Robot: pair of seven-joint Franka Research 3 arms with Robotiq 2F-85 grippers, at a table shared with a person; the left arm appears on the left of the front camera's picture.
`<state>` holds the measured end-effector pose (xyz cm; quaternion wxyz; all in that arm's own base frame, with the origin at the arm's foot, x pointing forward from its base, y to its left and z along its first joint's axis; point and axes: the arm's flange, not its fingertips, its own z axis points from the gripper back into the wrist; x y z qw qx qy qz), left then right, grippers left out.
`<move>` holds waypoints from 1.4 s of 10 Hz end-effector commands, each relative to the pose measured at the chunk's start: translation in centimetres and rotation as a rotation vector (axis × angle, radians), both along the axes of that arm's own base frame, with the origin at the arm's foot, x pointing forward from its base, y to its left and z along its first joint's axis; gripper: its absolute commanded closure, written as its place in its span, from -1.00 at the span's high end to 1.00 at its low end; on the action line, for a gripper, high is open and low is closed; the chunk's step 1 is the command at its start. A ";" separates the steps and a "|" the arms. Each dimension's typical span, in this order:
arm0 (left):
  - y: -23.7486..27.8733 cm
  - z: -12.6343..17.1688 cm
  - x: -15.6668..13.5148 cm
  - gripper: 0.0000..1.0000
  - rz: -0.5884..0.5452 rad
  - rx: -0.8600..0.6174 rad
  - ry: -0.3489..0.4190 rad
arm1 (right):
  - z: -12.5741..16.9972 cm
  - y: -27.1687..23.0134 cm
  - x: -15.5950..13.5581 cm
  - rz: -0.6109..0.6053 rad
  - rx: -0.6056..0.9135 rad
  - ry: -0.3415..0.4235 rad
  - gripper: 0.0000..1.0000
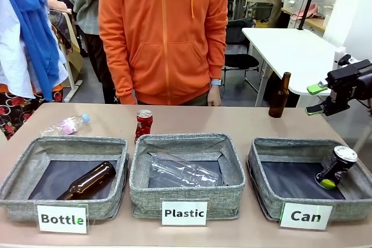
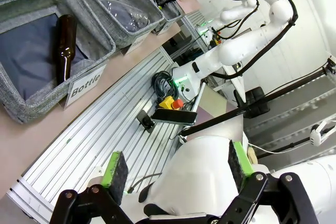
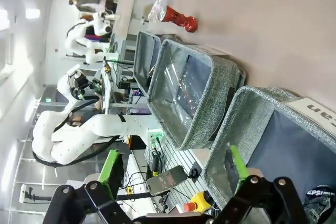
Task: Sort the can waste into the basket.
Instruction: Pick up the can waste from the table and place it in the right Fabric basket.
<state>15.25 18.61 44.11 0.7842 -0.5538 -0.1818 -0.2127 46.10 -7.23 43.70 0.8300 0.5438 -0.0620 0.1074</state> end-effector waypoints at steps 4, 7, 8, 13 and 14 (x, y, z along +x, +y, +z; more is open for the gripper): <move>-6.3 2.5 3.3 1.00 -0.196 0.177 -0.130 | 0.2 -0.1 -0.1 0.009 -0.004 -0.012 1.00; -13.8 4.1 9.6 1.00 -0.322 0.217 -0.328 | 0.2 -0.1 -0.1 0.009 -0.004 -0.012 1.00; -15.9 3.3 11.9 1.00 -0.343 0.199 -0.375 | 0.2 -0.1 -0.1 0.009 -0.004 -0.012 1.00; -19.3 3.2 14.2 1.00 -0.403 0.209 -0.374 | 0.2 -0.1 -0.1 0.009 -0.004 -0.012 1.00; -19.3 3.2 14.2 1.00 -0.403 0.209 -0.374 | 0.2 -0.1 -0.1 0.009 -0.004 -0.012 1.00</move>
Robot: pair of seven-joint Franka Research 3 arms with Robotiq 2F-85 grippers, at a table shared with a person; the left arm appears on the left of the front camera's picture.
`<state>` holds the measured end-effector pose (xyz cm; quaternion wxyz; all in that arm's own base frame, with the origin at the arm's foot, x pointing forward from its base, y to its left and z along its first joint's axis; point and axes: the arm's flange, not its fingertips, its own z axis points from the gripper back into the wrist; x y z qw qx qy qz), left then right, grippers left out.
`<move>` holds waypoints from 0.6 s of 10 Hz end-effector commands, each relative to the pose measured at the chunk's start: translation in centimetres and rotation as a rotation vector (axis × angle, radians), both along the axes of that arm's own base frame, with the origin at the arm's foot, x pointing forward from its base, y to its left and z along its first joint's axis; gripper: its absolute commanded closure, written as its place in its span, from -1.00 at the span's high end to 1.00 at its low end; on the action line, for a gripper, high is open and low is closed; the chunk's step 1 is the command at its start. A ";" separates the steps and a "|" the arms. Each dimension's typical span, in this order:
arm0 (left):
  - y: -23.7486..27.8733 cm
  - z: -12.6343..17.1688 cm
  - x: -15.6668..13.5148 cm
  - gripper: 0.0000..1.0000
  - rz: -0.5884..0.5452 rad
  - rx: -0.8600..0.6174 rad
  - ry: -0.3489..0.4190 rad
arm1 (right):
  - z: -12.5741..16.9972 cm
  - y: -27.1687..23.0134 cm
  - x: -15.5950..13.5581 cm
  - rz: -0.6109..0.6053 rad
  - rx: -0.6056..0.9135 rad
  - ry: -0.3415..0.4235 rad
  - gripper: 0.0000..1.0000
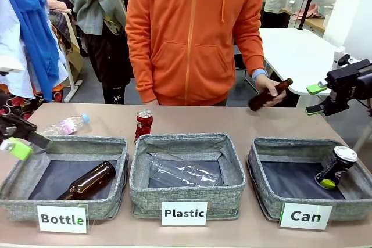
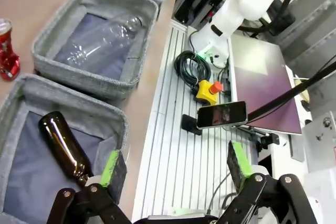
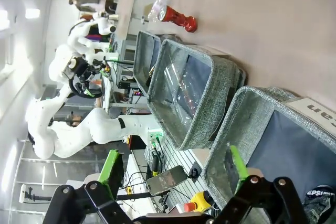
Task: Sort the can waste into the basket.
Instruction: Pick up the can waste from the table and place it in the right Fabric basket.
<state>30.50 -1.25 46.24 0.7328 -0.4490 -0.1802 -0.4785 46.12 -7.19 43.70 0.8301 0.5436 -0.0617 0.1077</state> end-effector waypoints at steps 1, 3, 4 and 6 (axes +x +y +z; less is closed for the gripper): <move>-0.4 -1.1 0.6 1.00 -0.005 0.005 0.026 | 0.2 -0.2 -0.1 0.008 -0.004 -0.012 1.00; -1.2 -0.2 5.7 1.00 0.053 -0.073 -0.232 | 0.2 -0.2 -0.1 0.008 -0.004 -0.012 1.00; -2.3 -0.1 8.7 1.00 0.028 -0.062 -0.373 | 0.2 -0.2 -0.1 0.008 -0.004 -0.012 1.00; -4.1 -1.3 12.7 1.00 0.013 0.040 -0.485 | 0.2 -0.2 -0.1 0.008 -0.004 -0.012 1.00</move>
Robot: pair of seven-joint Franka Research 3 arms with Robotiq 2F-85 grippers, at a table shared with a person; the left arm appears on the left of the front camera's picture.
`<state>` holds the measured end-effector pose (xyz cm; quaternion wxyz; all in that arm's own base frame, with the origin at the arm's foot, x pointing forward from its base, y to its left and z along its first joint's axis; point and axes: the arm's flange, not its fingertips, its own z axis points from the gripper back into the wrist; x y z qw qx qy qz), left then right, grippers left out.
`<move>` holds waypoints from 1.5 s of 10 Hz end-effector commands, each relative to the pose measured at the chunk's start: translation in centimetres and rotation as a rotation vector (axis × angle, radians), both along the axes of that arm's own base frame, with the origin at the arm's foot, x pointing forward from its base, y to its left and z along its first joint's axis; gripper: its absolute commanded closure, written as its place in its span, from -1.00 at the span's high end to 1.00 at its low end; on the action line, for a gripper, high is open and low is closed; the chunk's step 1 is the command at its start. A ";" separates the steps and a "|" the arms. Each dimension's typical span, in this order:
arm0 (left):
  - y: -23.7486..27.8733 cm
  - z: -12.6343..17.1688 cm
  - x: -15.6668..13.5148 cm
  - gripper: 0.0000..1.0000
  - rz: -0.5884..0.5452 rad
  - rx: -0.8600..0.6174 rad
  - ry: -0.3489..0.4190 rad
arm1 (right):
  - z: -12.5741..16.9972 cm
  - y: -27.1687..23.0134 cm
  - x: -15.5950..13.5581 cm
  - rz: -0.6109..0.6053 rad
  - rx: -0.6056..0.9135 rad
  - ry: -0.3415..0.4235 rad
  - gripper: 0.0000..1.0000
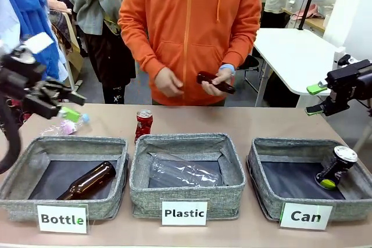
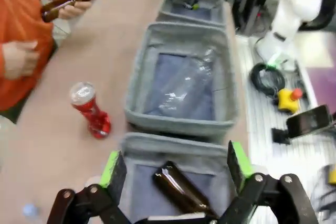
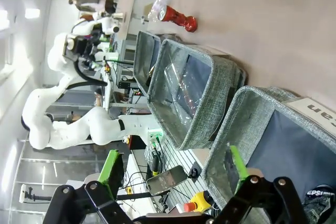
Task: Sort the can waste into the basket.
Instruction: Pick up the can waste from the table and place it in the right Fabric basket.
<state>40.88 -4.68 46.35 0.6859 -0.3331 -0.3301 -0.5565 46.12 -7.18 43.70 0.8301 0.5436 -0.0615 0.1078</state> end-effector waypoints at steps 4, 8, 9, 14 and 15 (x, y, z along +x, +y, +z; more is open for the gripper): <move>-3.4 -5.0 11.8 1.00 0.047 0.126 -0.066 | 0.2 -0.2 -0.1 0.008 -0.004 -0.012 1.00; -1.3 -5.2 10.9 1.00 -0.153 0.119 0.007 | 0.2 -0.2 -0.1 0.008 -0.004 -0.012 1.00; 3.8 -3.8 10.9 1.00 -0.178 0.016 0.072 | 0.2 -0.2 -0.1 0.008 -0.004 -0.012 1.00; 26.1 3.2 -2.8 1.00 0.071 -0.171 -0.052 | 0.2 -0.2 -0.1 0.008 -0.004 -0.012 1.00; 28.6 3.6 -5.1 1.00 0.100 -0.216 -0.076 | 0.2 -0.2 -0.1 0.008 -0.004 -0.012 1.00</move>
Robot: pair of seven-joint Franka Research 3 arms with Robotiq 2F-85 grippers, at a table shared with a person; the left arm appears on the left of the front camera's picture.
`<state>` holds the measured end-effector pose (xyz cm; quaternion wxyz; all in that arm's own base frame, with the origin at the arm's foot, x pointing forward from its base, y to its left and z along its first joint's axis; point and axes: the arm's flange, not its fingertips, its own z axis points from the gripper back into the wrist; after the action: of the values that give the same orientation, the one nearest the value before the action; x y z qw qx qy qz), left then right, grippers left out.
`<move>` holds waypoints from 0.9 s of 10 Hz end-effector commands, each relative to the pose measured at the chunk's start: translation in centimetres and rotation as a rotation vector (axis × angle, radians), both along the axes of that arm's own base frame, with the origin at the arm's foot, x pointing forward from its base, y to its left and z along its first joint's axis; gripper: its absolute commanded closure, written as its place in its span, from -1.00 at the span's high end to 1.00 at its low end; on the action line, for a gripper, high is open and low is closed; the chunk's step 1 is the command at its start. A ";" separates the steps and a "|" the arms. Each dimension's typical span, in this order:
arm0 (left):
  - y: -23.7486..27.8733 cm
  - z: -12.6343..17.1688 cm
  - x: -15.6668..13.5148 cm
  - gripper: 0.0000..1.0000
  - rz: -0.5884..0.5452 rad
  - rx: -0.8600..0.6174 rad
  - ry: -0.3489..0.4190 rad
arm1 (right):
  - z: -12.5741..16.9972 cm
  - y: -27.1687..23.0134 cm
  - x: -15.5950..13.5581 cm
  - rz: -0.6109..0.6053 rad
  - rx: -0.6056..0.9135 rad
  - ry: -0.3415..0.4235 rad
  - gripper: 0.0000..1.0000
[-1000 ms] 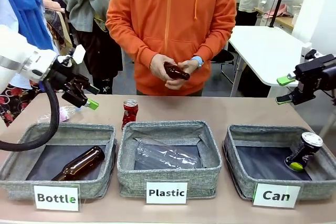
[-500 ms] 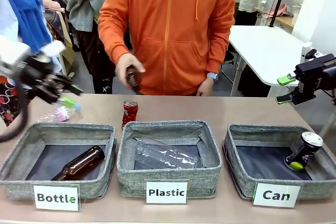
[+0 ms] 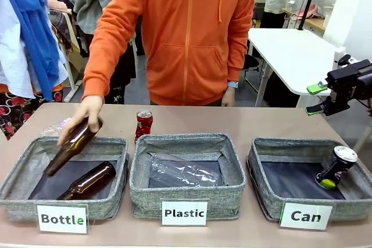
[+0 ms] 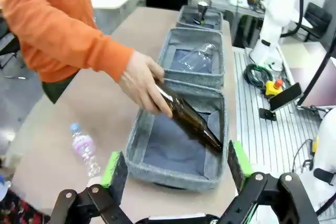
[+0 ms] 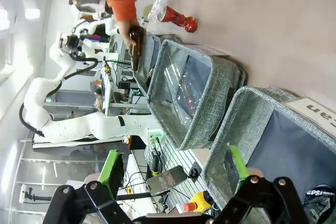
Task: Sort the can waste into the basket.
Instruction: Pick up the can waste from the table and place it in the right Fabric basket.
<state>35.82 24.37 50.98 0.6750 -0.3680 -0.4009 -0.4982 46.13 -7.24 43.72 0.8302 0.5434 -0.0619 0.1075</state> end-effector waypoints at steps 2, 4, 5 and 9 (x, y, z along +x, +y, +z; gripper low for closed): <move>6.2 -0.6 -6.5 1.00 0.213 -0.110 -0.029 | 0.2 -0.1 -0.1 0.009 -0.003 -0.012 1.00; 10.4 -1.4 -12.7 1.00 0.370 -0.198 -0.037 | 0.2 -0.1 -0.1 0.009 -0.003 -0.012 1.00; 10.9 -2.6 -15.0 1.00 0.432 -0.224 -0.036 | 0.2 -0.1 -0.1 0.009 -0.003 -0.012 1.00; 6.4 -2.3 -12.7 1.00 0.471 -0.110 -0.076 | 0.2 -0.1 -0.1 0.009 -0.003 -0.012 1.00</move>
<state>20.78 34.19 47.52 0.7265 -0.3106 -0.5305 -0.3070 46.14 -7.23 43.73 0.8303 0.5433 -0.0620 0.1077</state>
